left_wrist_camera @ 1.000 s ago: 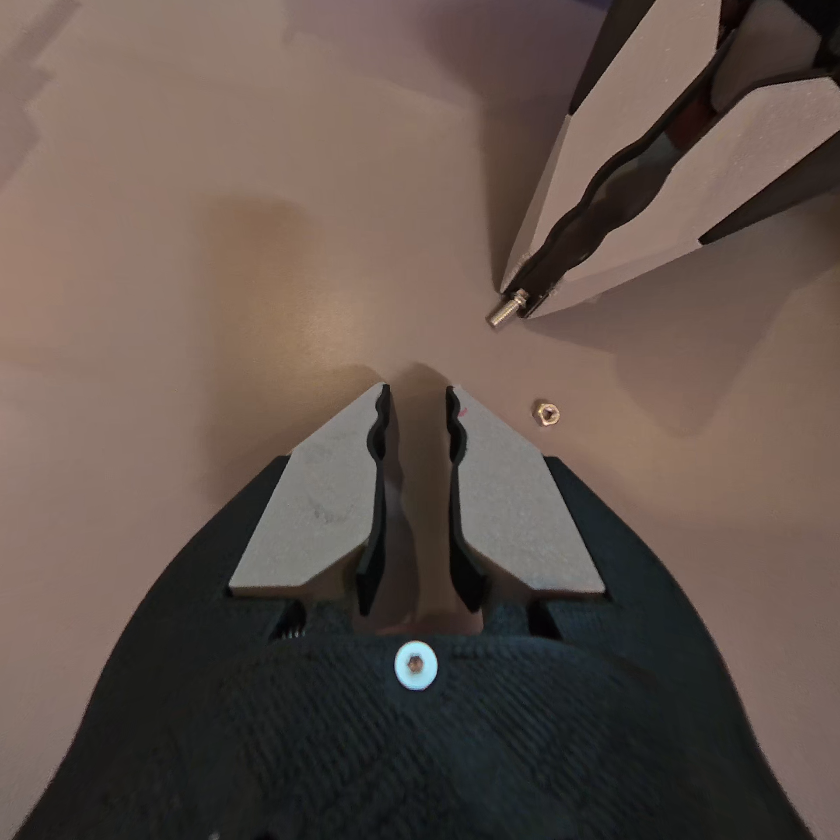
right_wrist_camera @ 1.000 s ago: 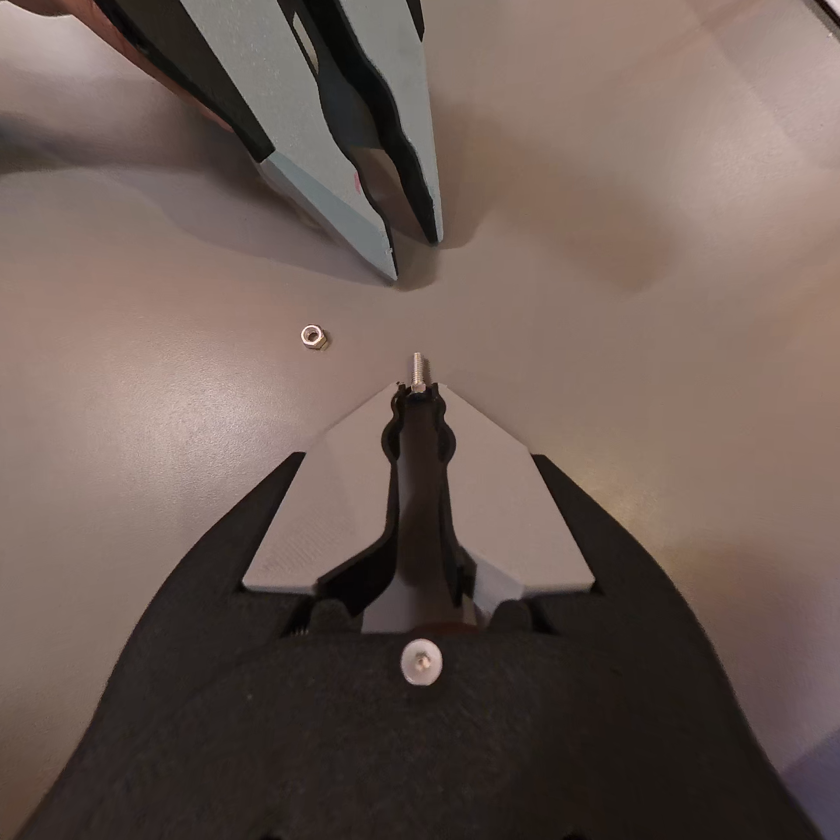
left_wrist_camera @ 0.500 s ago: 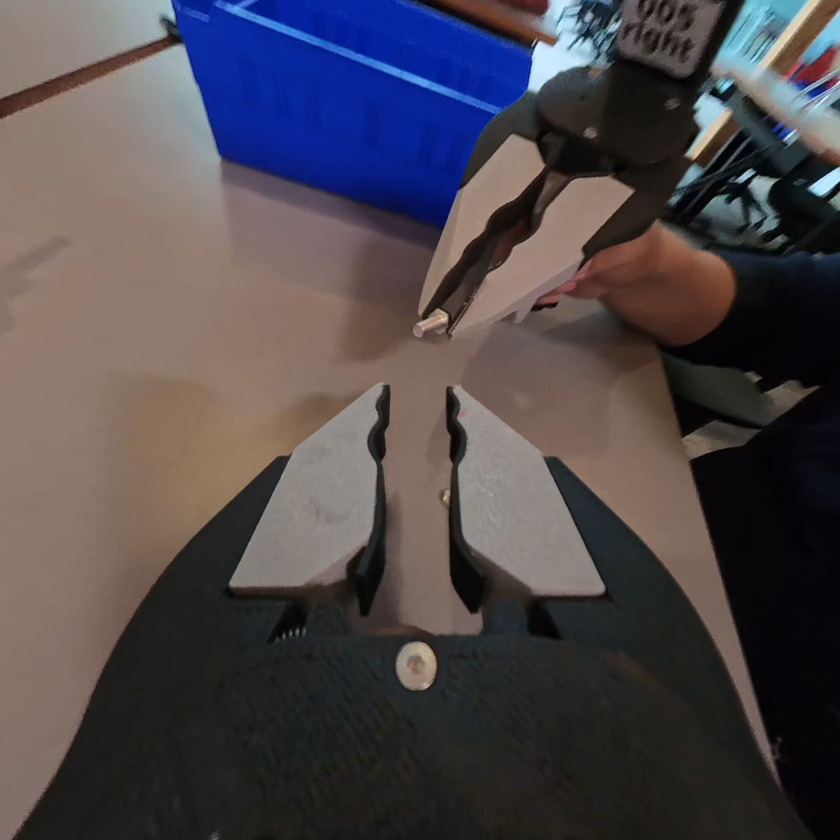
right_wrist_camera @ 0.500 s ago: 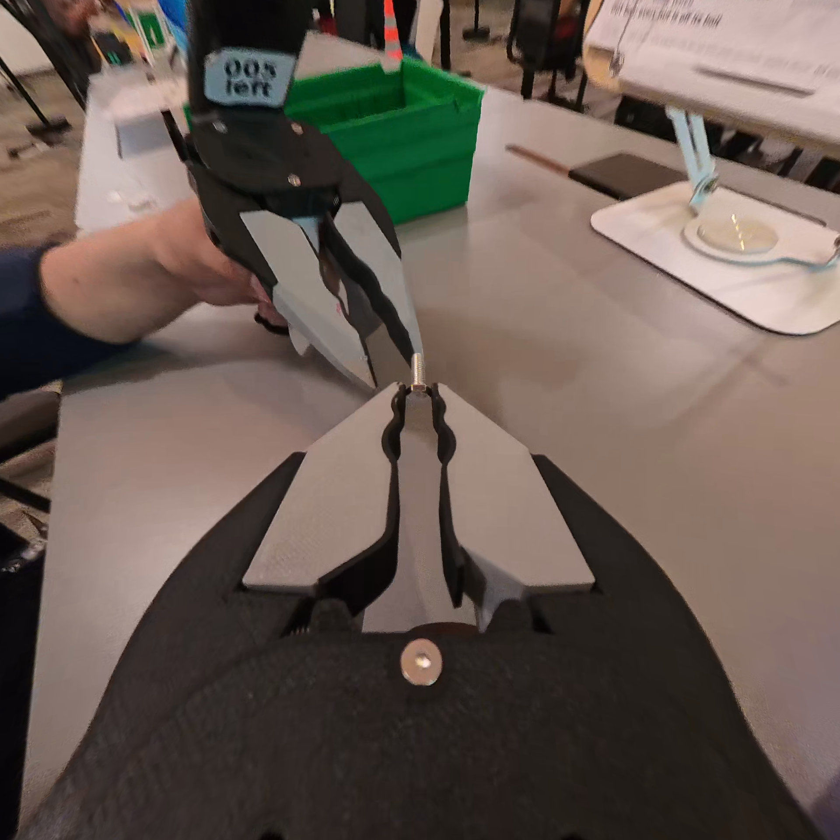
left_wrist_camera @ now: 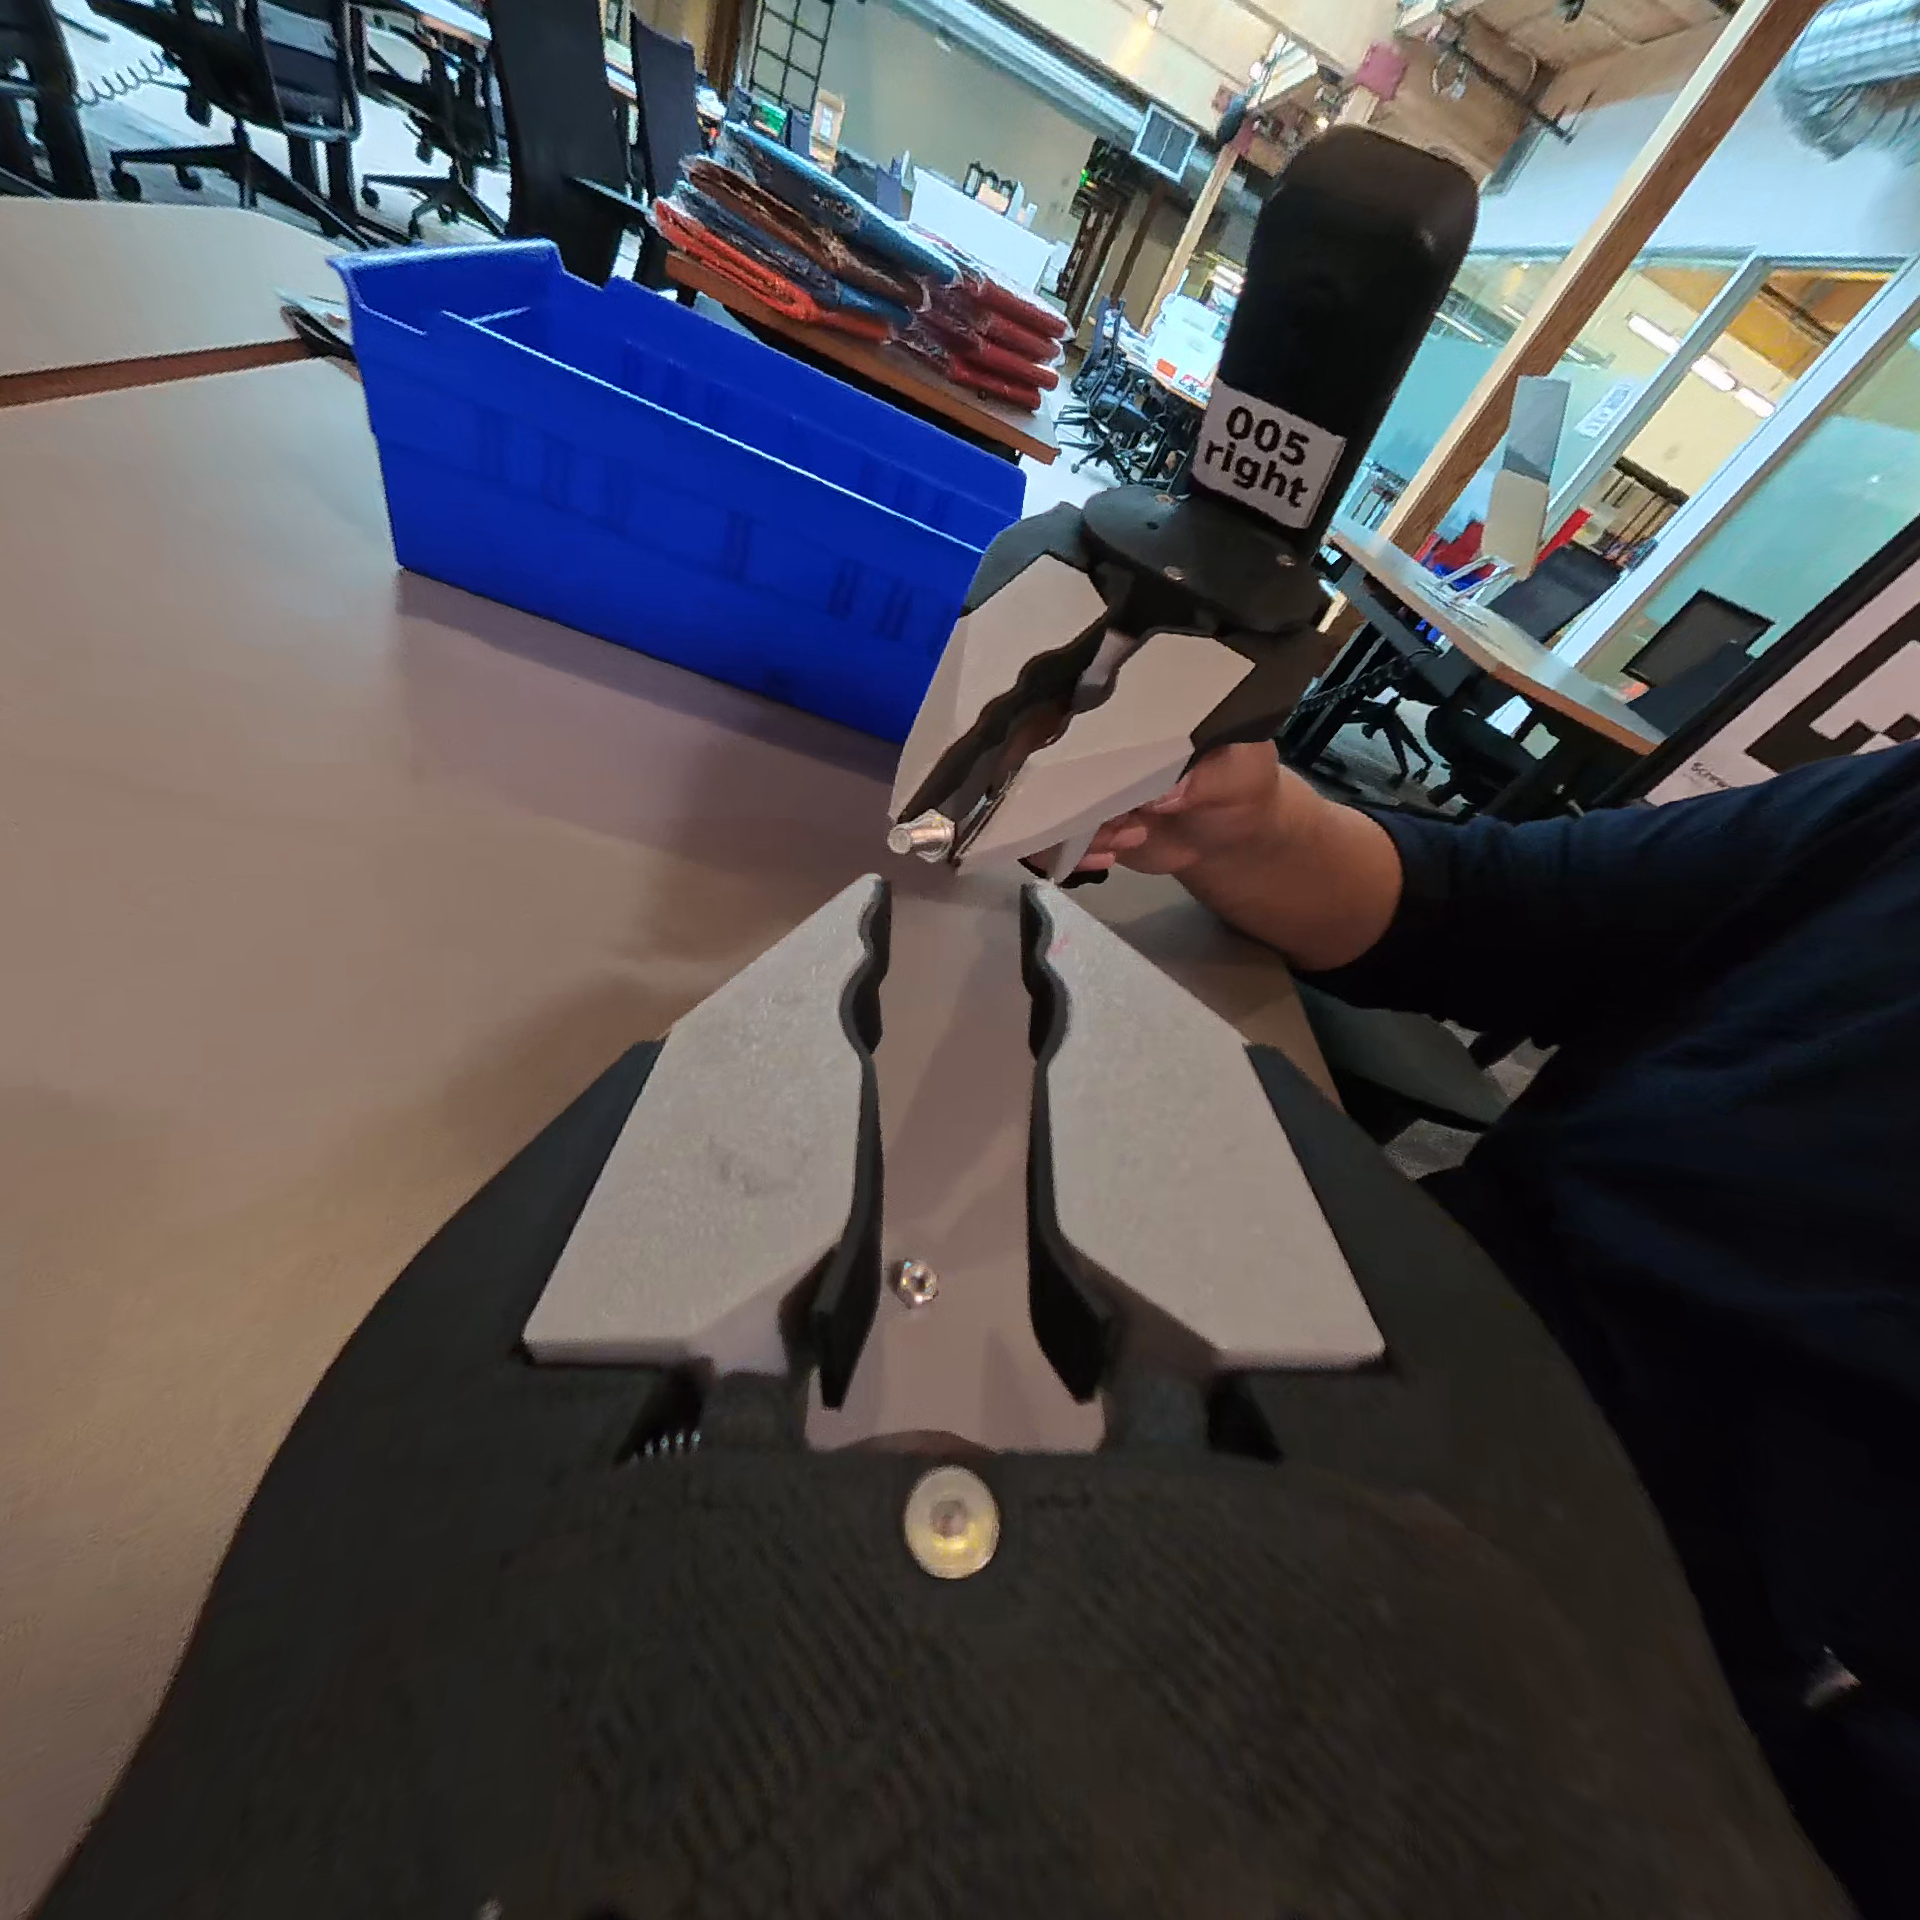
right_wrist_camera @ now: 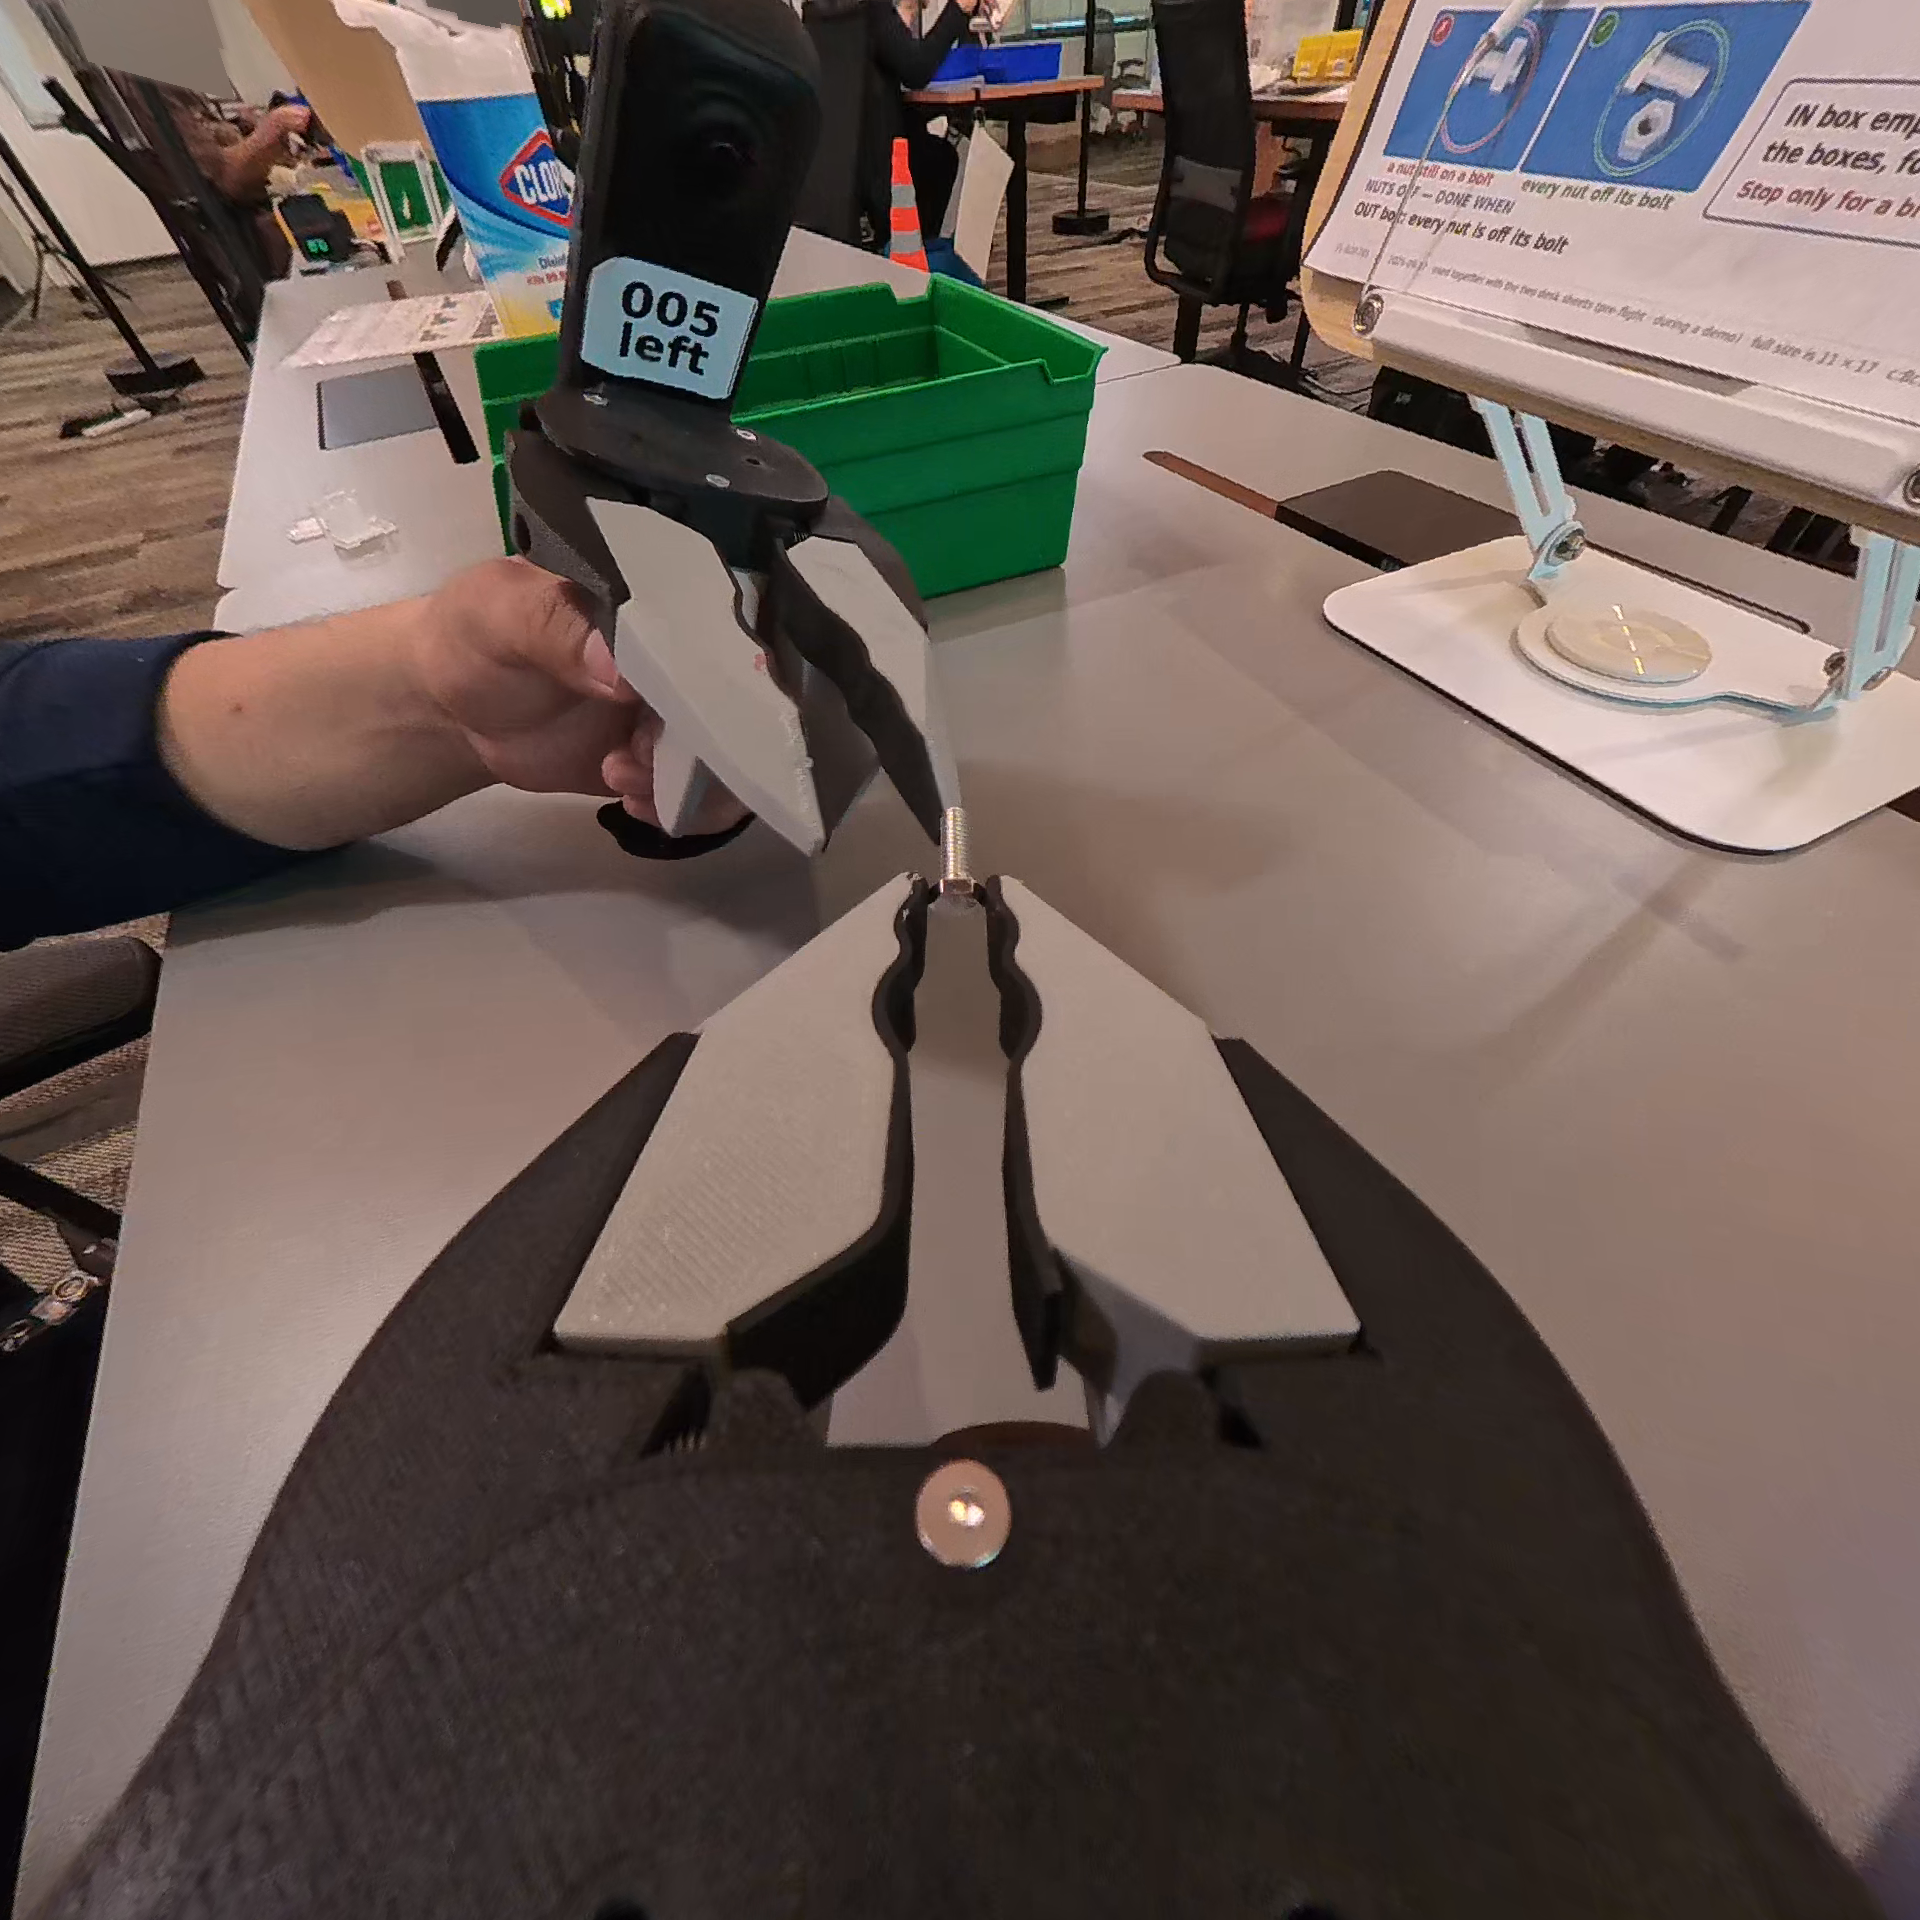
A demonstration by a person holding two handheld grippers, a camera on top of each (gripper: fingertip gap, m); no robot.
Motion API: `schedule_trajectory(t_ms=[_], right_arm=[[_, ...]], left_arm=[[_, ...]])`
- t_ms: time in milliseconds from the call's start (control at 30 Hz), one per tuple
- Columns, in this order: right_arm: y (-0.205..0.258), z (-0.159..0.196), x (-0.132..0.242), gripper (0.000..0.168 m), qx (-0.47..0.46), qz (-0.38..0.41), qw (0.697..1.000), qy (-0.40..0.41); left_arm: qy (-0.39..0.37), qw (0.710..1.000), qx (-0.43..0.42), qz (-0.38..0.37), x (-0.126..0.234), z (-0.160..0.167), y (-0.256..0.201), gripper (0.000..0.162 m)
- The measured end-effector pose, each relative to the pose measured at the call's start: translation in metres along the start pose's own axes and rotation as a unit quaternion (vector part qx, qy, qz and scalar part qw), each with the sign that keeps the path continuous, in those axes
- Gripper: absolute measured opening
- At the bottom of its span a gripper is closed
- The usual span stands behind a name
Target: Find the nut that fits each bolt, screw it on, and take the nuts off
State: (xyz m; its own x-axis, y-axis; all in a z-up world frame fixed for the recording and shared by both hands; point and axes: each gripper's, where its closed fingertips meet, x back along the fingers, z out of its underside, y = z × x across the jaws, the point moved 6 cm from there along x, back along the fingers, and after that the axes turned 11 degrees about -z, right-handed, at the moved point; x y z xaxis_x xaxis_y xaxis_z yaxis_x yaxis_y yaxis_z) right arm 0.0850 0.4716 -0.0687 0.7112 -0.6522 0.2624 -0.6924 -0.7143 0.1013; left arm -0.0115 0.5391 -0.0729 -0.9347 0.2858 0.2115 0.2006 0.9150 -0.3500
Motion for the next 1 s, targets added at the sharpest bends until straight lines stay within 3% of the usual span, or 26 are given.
schedule_trajectory(t_ms=[1000], right_arm=[[0.0017, -0.0059, 0.004, 0.008, 0.01, 0.006, 0.999, -0.03]], left_arm=[[-0.005, 1.0, 0.007, 0.006, -0.0022, -0.0003, -0.0018, 0.024]])
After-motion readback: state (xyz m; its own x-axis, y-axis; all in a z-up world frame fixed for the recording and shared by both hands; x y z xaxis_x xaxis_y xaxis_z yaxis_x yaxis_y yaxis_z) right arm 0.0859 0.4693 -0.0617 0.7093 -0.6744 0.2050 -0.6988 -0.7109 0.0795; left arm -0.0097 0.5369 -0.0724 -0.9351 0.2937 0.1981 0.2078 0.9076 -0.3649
